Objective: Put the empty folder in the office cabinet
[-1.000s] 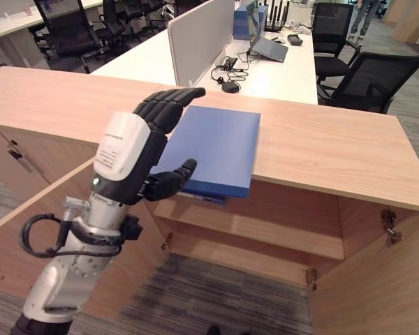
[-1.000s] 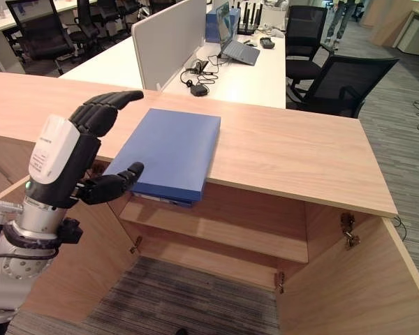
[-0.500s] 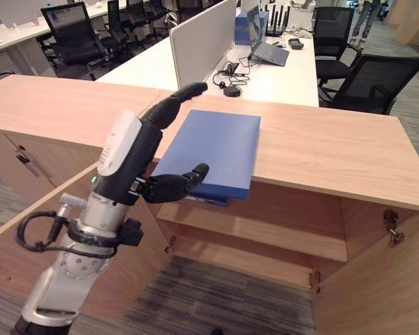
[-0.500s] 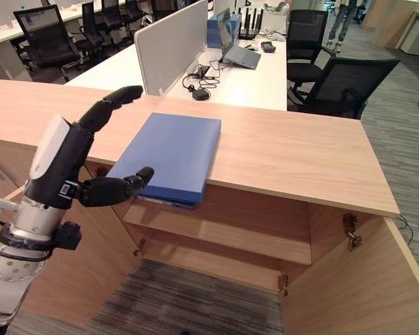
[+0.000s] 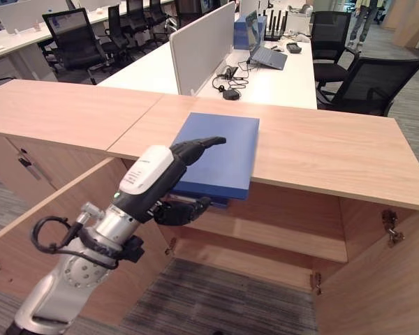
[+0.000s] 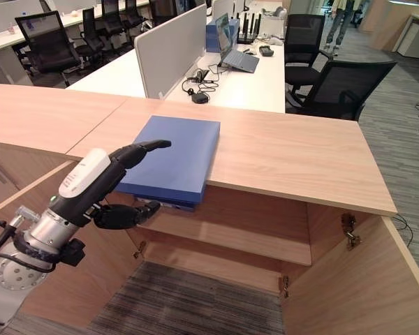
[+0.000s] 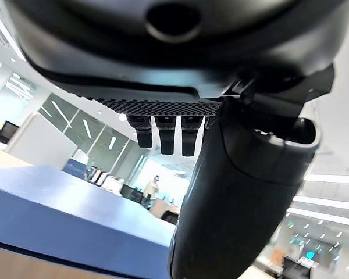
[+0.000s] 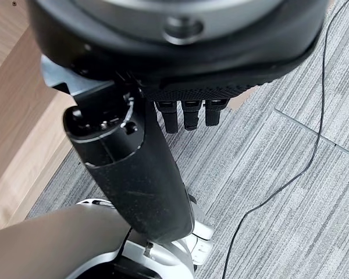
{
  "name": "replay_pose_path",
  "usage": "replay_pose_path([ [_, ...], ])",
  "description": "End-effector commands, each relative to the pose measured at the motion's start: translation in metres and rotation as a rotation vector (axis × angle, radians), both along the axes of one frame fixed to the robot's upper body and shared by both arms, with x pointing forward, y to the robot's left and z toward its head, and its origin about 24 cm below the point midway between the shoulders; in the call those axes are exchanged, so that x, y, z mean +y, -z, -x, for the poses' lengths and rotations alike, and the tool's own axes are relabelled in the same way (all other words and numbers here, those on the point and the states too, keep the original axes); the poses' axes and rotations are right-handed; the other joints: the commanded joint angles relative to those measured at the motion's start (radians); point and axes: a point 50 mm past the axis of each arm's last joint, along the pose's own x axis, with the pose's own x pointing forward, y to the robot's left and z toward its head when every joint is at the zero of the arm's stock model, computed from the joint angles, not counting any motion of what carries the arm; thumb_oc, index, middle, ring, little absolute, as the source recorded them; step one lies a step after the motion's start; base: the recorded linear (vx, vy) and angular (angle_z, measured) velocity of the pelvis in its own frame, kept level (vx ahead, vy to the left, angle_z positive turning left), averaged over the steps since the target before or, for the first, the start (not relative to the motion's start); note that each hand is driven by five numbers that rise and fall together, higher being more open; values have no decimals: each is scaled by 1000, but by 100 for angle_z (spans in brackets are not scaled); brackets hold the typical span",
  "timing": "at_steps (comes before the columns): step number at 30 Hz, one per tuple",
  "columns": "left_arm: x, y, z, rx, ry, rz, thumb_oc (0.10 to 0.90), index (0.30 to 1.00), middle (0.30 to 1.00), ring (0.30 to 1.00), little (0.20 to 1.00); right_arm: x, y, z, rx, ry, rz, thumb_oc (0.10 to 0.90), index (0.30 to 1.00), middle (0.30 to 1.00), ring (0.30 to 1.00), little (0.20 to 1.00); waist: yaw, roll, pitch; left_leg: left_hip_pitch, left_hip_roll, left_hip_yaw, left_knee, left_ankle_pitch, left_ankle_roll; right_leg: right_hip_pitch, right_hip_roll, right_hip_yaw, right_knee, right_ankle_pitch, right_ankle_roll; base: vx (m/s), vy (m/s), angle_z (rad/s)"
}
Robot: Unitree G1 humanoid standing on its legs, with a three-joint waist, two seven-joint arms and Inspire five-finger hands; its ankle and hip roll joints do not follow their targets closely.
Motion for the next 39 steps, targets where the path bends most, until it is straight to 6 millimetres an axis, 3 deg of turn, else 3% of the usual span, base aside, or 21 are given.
replay_pose_path([
  [1,-8,-25,1,-186,24,-67,800,900,900,900,900,4,0,-8,-8,-86,-10,800,900,900,900,900,-15,-47,-39,37,-5,-3,-8,-142,-9,20,-56,-6,7,-50,113,35,-3,0],
  [39,24,10,-49,-334,-345,-373,800,900,900,900,900,-1,-1,-4,-17,-74,40,800,900,900,900,900,-41,-54,-61,48,-1,23,-8,-151,-11,24,-53,16,7,-48,110,-2,-1,-2],
])
